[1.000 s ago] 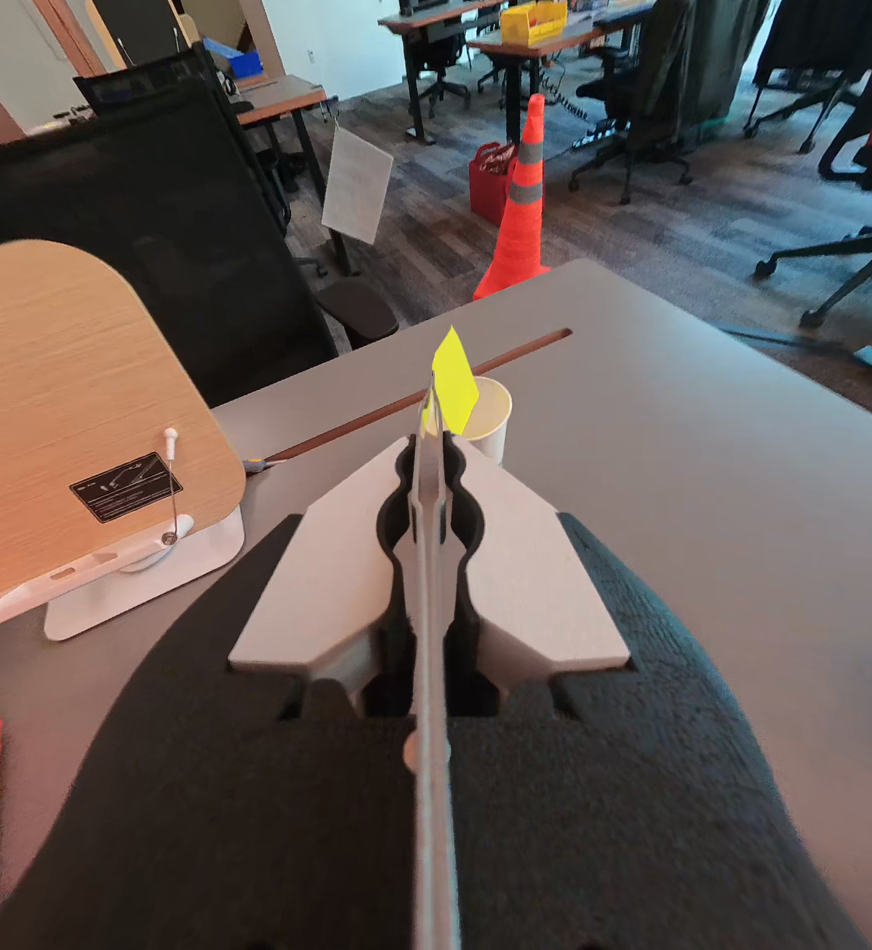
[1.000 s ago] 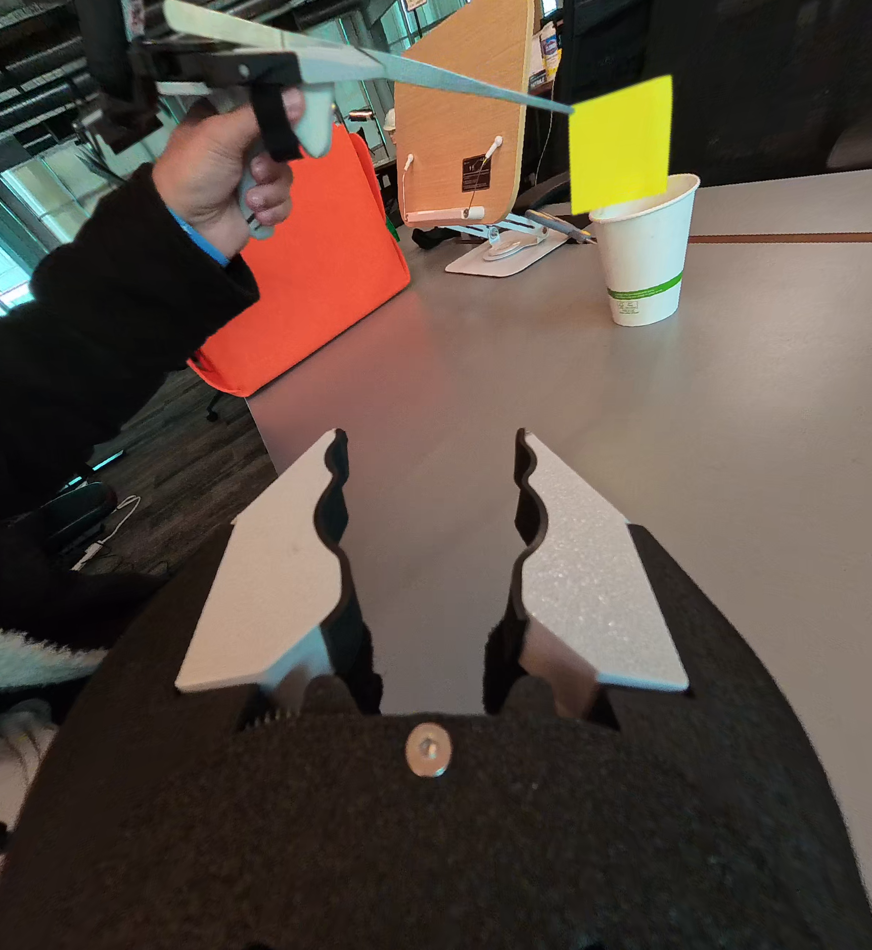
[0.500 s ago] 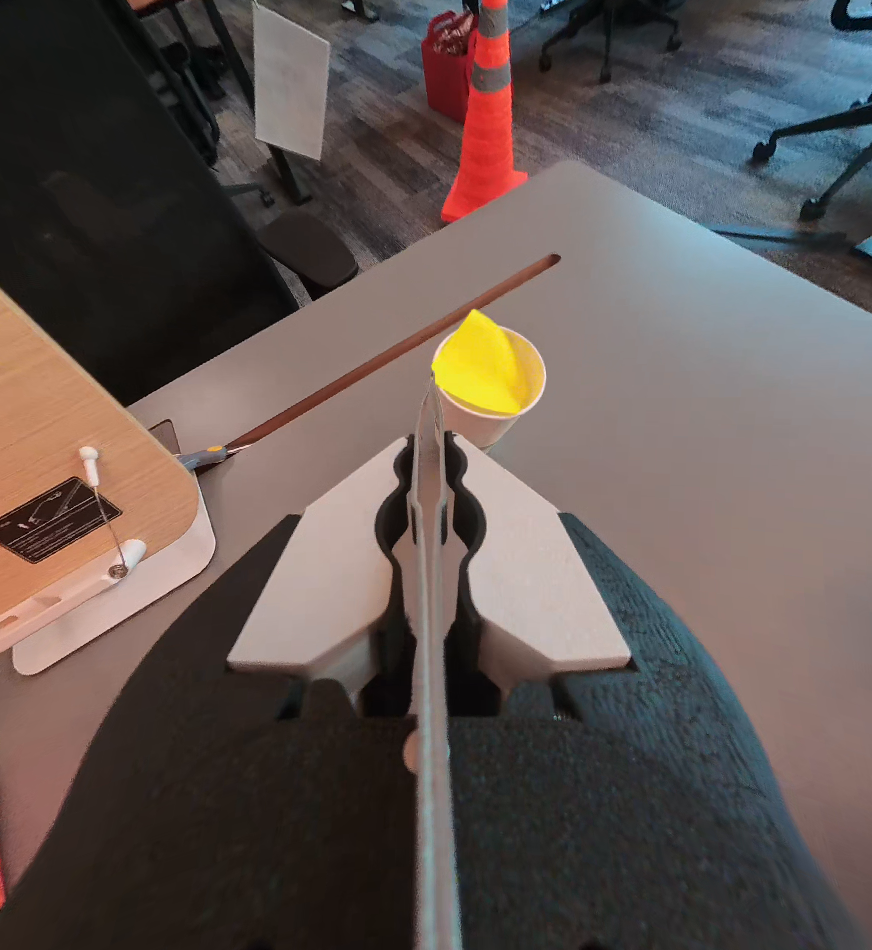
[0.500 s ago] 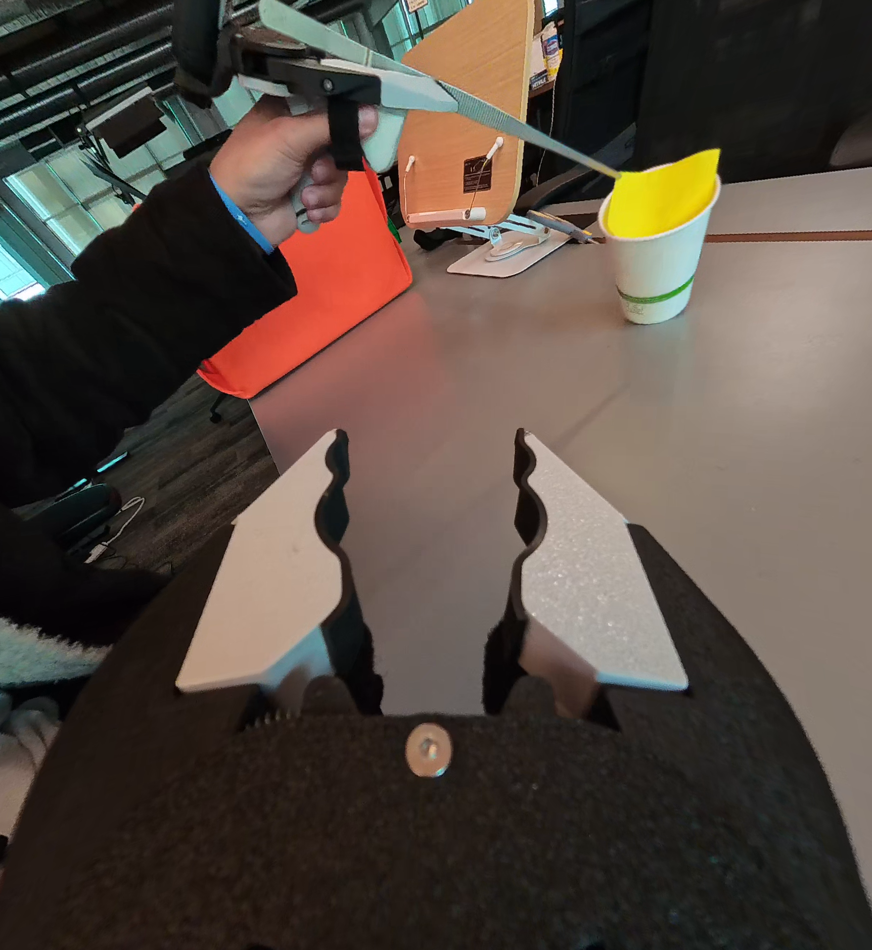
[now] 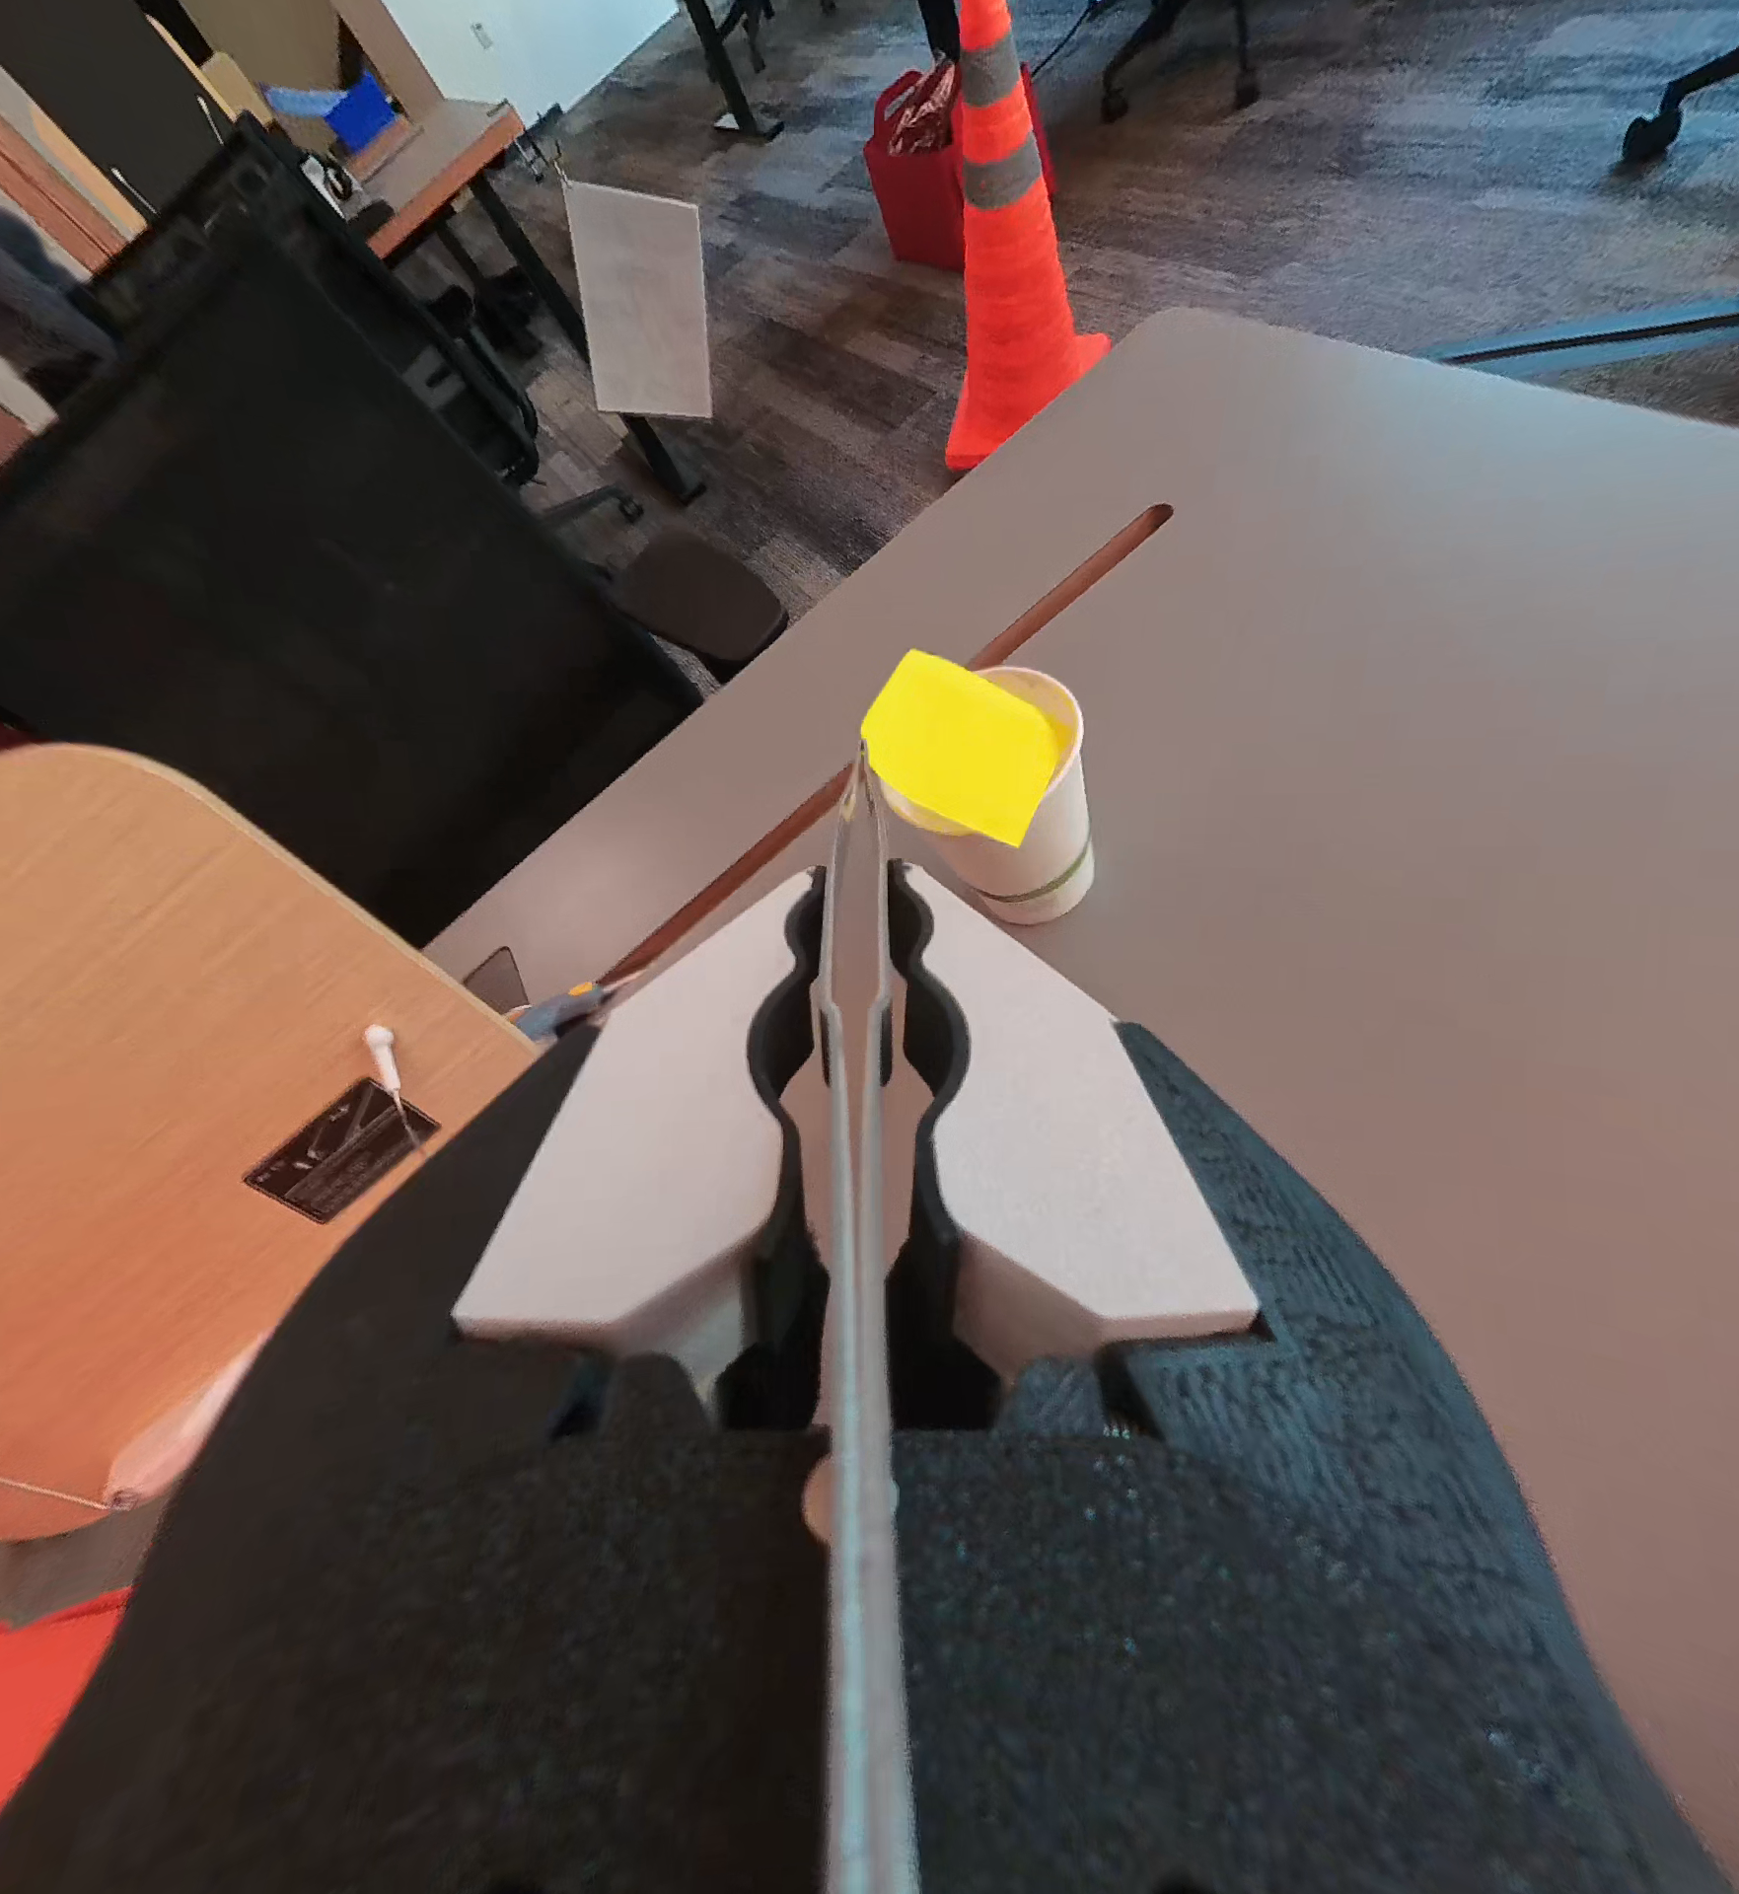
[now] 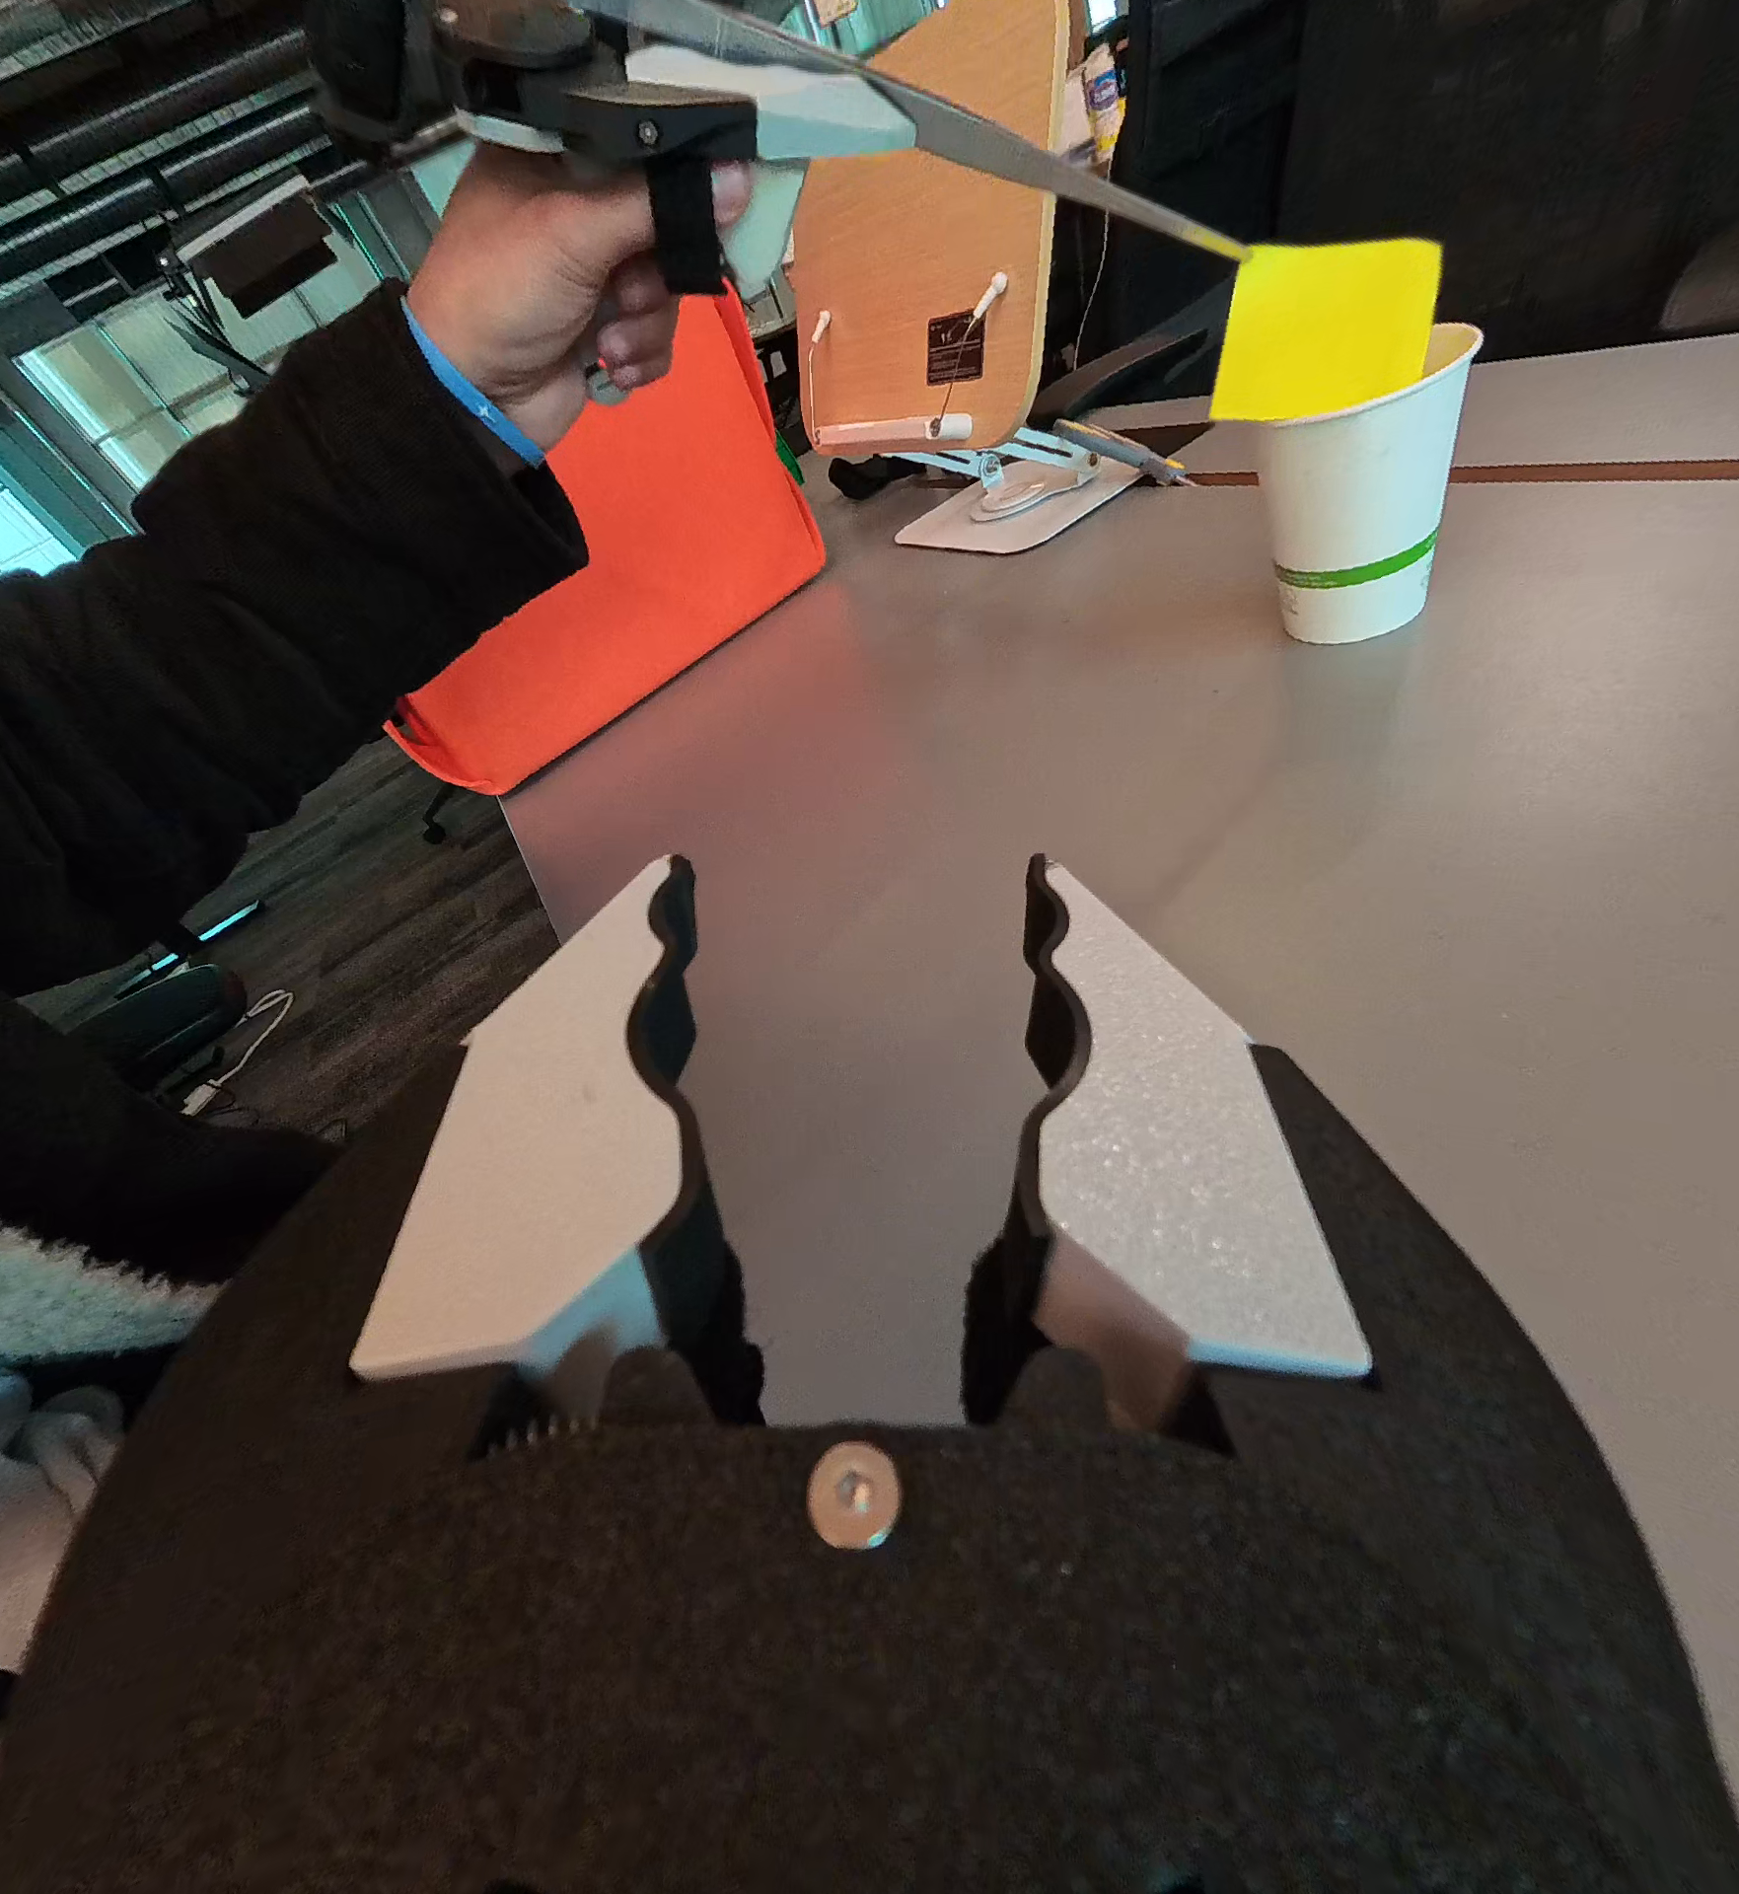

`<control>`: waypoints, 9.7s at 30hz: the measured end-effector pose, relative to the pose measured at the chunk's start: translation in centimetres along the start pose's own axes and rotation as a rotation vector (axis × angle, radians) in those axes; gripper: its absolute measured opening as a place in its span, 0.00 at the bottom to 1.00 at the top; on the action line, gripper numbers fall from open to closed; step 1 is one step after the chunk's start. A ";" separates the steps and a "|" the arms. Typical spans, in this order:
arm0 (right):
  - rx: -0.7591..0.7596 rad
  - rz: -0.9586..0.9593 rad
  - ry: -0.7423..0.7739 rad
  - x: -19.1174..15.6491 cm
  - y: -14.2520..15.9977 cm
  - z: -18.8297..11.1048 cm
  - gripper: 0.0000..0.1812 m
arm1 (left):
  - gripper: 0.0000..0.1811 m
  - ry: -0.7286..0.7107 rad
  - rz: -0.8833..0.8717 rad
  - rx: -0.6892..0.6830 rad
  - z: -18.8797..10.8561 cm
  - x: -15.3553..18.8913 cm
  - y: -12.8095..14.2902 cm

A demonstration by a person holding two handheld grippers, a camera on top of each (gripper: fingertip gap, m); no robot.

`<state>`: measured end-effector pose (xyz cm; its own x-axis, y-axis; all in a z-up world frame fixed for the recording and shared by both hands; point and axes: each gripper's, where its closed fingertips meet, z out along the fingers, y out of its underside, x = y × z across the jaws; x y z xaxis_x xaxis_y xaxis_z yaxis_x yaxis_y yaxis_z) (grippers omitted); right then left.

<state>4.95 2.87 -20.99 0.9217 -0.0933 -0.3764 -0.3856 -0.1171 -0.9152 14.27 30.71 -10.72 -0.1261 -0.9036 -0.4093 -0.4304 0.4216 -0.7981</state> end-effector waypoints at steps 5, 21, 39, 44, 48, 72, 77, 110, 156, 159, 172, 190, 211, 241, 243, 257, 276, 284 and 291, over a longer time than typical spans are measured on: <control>0.000 -0.001 0.001 0.0 0.0 0.0 0.35 | 0.06 -0.029 0.103 0.022 -0.1 -0.3 -2.5; 0.011 -0.009 0.001 0.0 -0.5 -0.5 0.35 | 0.06 0.073 0.282 -0.031 1.1 2.2 -3.6; 0.013 -0.009 -0.004 0.0 -0.6 -0.6 0.34 | 0.06 0.218 0.243 -0.146 4.6 4.9 -1.2; 0.015 -0.008 -0.004 0.1 -0.7 -0.6 0.34 | 0.07 0.184 0.202 -0.135 4.3 3.8 -2.0; 0.015 -0.005 -0.005 0.1 -0.7 -0.6 0.34 | 0.08 0.184 0.151 -0.125 3.9 3.2 -2.3; -0.006 -0.011 0.000 0.2 -0.3 -0.4 0.34 | 0.10 0.175 -0.077 -0.063 3.0 1.8 -3.1; -0.007 -0.017 0.001 0.1 -0.3 -0.4 0.34 | 0.11 0.128 -0.132 -0.083 5.0 1.0 -3.2; -0.009 -0.006 0.006 0.5 -0.2 -0.6 0.34 | 0.06 0.061 -0.172 -0.098 6.6 -0.7 0.3; -0.021 -0.001 0.002 0.5 0.0 -0.5 0.34 | 0.07 0.156 -0.160 -0.075 8.9 3.5 0.7; -0.019 -0.005 0.004 0.6 0.0 -0.6 0.34 | 0.07 0.120 -0.147 -0.049 8.1 2.3 -0.5; -0.020 -0.003 0.003 0.6 -0.1 -0.7 0.34 | 0.07 0.177 -0.112 -0.061 7.2 3.7 -1.0; -0.015 -0.009 0.010 0.8 -0.3 -0.8 0.34 | 0.07 0.090 -0.293 0.142 -3.6 3.7 -0.1; -0.154 -0.124 0.017 -0.5 3.1 1.3 0.34 | 0.09 0.053 -0.354 0.200 -12.3 12.0 11.6; -0.682 -1.052 -0.476 -3.3 0.9 11.3 0.06 | 0.17 0.316 -0.164 0.245 -11.8 19.0 10.2; -0.686 -1.086 -0.390 -0.8 -1.3 11.8 0.06 | 0.17 0.245 -0.212 0.210 -11.2 17.3 11.0; -0.986 -1.004 -0.114 16.9 -0.3 21.3 0.06 | 0.15 0.161 -0.317 0.122 -10.0 14.4 13.2; -0.844 -0.725 -0.169 18.3 4.2 23.1 0.22 | 0.14 0.216 -0.480 0.053 -8.6 13.7 14.9; -0.331 -0.584 0.135 23.0 -4.0 26.3 0.57 | 0.14 0.234 -0.498 0.055 -8.4 14.1 14.8; -0.414 -0.436 0.141 26.3 -2.2 32.3 0.61 | 0.14 0.226 -0.458 0.067 -8.0 14.2 14.4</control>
<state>31.37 32.60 -33.57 0.9947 -0.0771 0.0685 0.0154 -0.5451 -0.8382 -0.89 23.32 -24.53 -0.1311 -0.9874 0.0888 -0.4294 -0.0242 -0.9028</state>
